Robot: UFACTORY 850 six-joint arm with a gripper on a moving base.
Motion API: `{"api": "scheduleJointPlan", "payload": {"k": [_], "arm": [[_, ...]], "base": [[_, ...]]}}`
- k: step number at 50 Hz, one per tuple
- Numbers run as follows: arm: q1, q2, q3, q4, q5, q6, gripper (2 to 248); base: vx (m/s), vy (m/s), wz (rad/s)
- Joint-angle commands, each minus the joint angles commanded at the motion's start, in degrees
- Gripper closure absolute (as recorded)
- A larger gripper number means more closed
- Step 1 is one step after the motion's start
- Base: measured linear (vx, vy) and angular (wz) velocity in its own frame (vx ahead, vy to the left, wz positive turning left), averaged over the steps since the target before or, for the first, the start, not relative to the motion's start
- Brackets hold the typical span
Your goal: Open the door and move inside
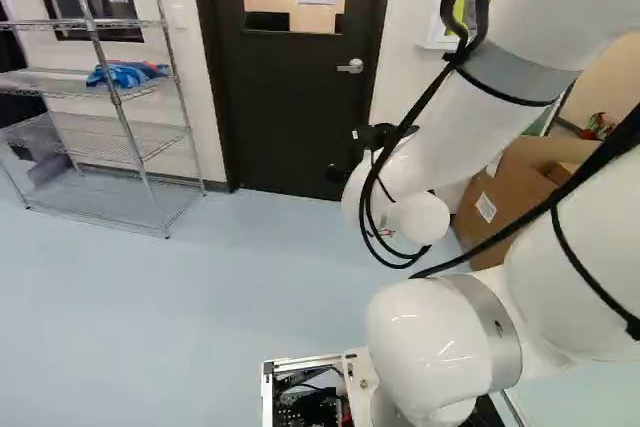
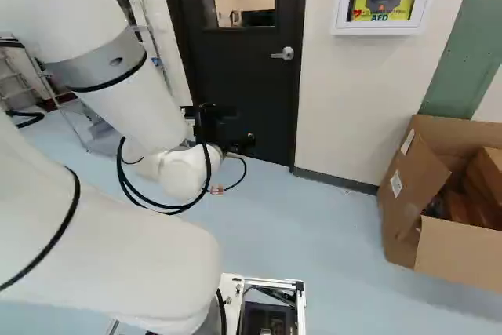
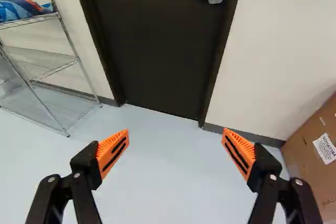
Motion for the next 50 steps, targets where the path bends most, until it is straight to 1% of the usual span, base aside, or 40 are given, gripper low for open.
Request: {"api": "scheduleJointPlan", "payload": {"k": [28, 50], "arm": [[0.0, 0.0, 0.0, 0.0, 0.0, 0.0, 3], [0.0, 0.0, 0.0, 0.0, 0.0, 0.0, 3]], "base": [[0.181, 0.092, -0.261], [0.195, 0.133, -0.053]]}}
